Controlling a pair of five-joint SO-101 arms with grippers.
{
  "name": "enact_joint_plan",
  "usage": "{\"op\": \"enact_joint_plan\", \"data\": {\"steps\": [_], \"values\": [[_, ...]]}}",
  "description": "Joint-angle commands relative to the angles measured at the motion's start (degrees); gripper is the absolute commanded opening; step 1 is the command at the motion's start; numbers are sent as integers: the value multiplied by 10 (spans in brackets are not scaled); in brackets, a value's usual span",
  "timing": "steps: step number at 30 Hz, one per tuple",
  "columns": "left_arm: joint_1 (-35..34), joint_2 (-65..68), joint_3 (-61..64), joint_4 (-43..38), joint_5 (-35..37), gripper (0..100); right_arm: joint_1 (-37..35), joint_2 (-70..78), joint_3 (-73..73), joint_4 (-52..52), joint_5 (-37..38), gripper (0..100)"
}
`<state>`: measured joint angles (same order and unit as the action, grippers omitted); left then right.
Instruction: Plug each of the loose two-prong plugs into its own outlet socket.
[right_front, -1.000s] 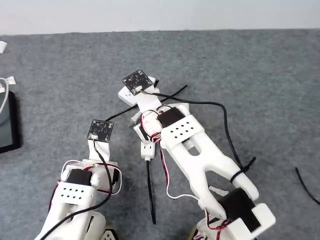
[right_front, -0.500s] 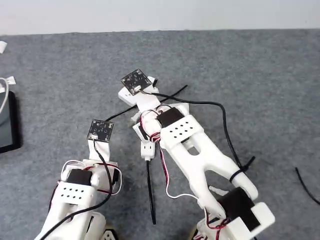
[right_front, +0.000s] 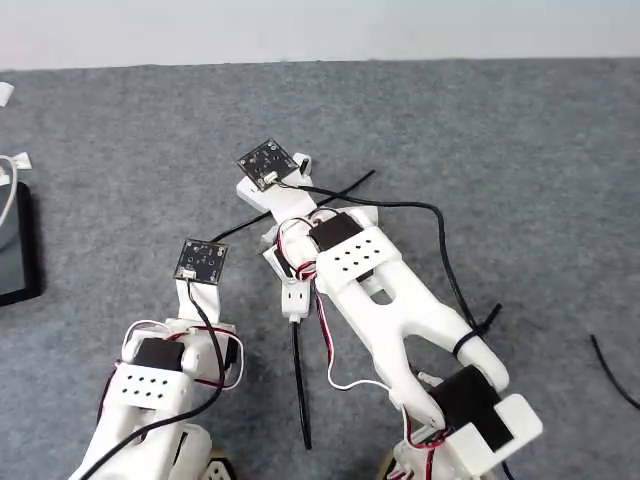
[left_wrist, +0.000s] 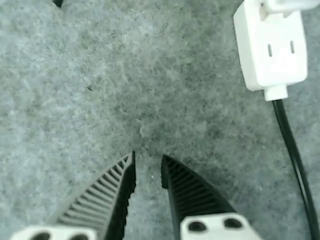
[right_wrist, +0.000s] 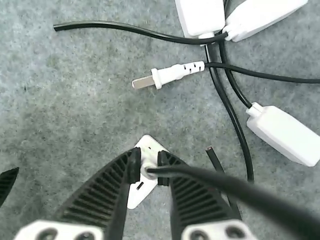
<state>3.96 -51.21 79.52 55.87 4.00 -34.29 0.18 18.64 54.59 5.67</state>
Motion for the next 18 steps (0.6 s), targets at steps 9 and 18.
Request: {"op": "enact_joint_plan", "data": {"steps": [9,18], "values": [[-3,1,-34,-14,-6,16,13,-17,-25,-5,20,8],[-3,1,-34,-14,-6,16,13,-16,-24,-7,22,8]]}}
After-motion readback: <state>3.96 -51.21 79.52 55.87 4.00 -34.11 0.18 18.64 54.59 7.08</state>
